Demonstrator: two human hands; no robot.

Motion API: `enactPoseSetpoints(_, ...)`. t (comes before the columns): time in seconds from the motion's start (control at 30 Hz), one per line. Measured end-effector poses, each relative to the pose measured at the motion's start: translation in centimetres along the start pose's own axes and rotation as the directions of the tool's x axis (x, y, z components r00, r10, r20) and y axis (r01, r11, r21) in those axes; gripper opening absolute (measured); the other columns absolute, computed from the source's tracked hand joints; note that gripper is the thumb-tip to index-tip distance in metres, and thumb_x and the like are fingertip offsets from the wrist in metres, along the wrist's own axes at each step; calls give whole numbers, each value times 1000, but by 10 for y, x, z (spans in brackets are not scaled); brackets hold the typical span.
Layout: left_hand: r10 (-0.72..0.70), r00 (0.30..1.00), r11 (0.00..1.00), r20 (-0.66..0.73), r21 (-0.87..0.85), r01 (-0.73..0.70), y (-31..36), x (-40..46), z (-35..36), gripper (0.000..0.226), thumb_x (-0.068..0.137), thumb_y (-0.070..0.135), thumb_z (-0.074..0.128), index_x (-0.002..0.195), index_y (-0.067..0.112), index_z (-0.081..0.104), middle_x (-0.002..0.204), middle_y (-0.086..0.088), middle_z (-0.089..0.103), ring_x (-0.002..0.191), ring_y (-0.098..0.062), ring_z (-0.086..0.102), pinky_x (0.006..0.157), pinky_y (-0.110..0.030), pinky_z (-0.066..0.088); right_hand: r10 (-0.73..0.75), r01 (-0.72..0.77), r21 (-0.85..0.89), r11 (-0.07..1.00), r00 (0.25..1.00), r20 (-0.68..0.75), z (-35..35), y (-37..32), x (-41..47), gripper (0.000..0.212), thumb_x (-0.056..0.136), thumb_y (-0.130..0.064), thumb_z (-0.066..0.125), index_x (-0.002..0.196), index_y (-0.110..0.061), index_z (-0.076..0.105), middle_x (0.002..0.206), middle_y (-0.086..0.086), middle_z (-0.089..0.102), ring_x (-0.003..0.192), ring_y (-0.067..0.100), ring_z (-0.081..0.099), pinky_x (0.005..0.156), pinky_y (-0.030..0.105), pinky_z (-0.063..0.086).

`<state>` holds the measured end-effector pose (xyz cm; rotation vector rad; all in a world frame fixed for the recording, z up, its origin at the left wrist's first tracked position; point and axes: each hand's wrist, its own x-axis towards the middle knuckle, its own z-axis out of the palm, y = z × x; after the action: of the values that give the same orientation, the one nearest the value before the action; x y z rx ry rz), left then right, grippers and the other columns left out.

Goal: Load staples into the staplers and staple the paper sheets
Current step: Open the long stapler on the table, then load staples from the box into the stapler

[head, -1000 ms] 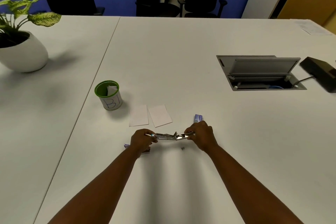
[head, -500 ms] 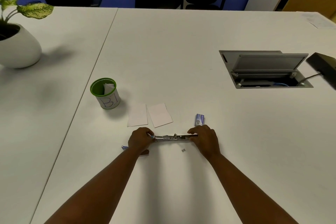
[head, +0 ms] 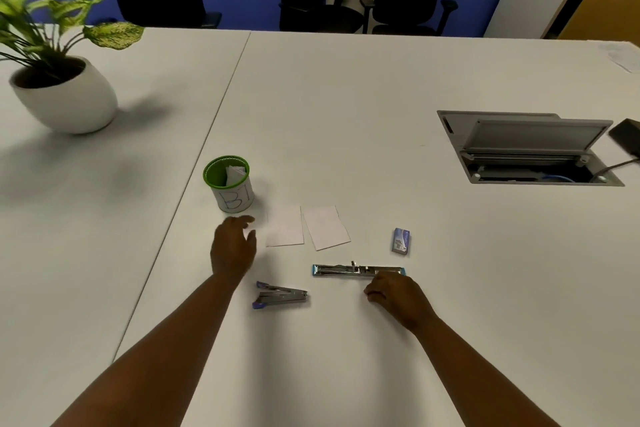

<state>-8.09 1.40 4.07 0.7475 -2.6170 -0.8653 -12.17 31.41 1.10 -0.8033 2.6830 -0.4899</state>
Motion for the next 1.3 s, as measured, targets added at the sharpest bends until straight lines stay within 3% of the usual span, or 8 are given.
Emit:
enactPoseSetpoints(0.1, 5, 997, 995, -75, 96, 2, -9, 12, -16, 35, 85, 6, 58, 120, 4, 57, 122, -19, 56, 115, -36, 50, 88, -46, 47, -72, 69, -38, 997, 995, -73, 0, -7, -2, 18, 88, -26, 58, 102, -22, 69, 110, -6, 66, 105, 9, 58, 78, 14, 38)
enactPoseSetpoints(0.23, 33, 997, 982, -71, 190, -19, -17, 32, -32, 45, 85, 6, 56, 130, 6, 50, 132, -16, 49, 120, -34, 45, 87, -46, 46, -180, 189, -8, 982, 923, -340, -7, -22, 6, 13, 67, -14, 80, 76, -20, 72, 75, -5, 70, 70, 11, 65, 57, 17, 46)
enactPoseSetpoints(0.4, 53, 997, 954, 64, 292, -69, -24, 53, -35, 60, 83, 0, 51, 141, 6, 35, 150, -13, 31, 138, -31, 29, 94, -46, 44, -174, 262, 153, 953, 885, -432, -29, -59, 52, 4, 77, -13, 71, 81, -14, 72, 75, 2, 69, 66, 16, 64, 55, 31, 55)
enactPoseSetpoints(0.57, 148, 986, 934, 79, 318, -165, -33, 65, -29, 67, 78, -9, 50, 141, 0, 32, 150, -19, 30, 138, -33, 31, 94, -45, 46, -87, 303, 358, 883, 856, -509, -44, -104, 114, 7, 76, -13, 72, 83, -14, 72, 77, 3, 71, 67, 10, 64, 59, 23, 55)
enactPoseSetpoints(0.7, 273, 961, 906, 37, 328, -269, -44, 70, -21, 64, 65, -19, 56, 128, -11, 46, 133, -32, 48, 124, -46, 46, 95, -52, 46, -37, 288, 448, 847, 871, -491, -47, -139, 164, 8, 76, -14, 72, 84, -11, 73, 81, 5, 73, 70, 13, 64, 66, 24, 54)
enactPoseSetpoints(0.87, 329, 944, 867, 32, 385, -315, -48, 74, -19, 67, 50, -20, 67, 116, -13, 56, 118, -34, 59, 106, -48, 60, 76, -51, 56, -79, 236, 370, 899, 916, -393, -39, -176, 212, 11, 81, -23, 66, 88, -16, 72, 87, 3, 73, 79, 16, 65, 73, 32, 52)
enactPoseSetpoints(1.17, 331, 943, 862, 43, 391, -321, -52, 76, -19, 65, 53, -15, 72, 116, -9, 58, 118, -29, 61, 109, -43, 60, 79, -46, 55, -110, 189, 208, 960, 933, -342, -21, -203, 245, 23, 89, -27, 56, 106, -17, 69, 104, 7, 71, 105, 23, 55, 89, 40, 43)
enactPoseSetpoints(1.3, 342, 938, 853, 49, 403, -332, -55, 76, -18, 70, 51, -15, 72, 119, -9, 56, 121, -29, 60, 111, -43, 59, 79, -45, 55, -78, 175, 271, 947, 939, -334, -23, -200, 243, 24, 90, -22, 55, 108, -15, 68, 106, 11, 70, 105, 25, 56, 90, 39, 45)
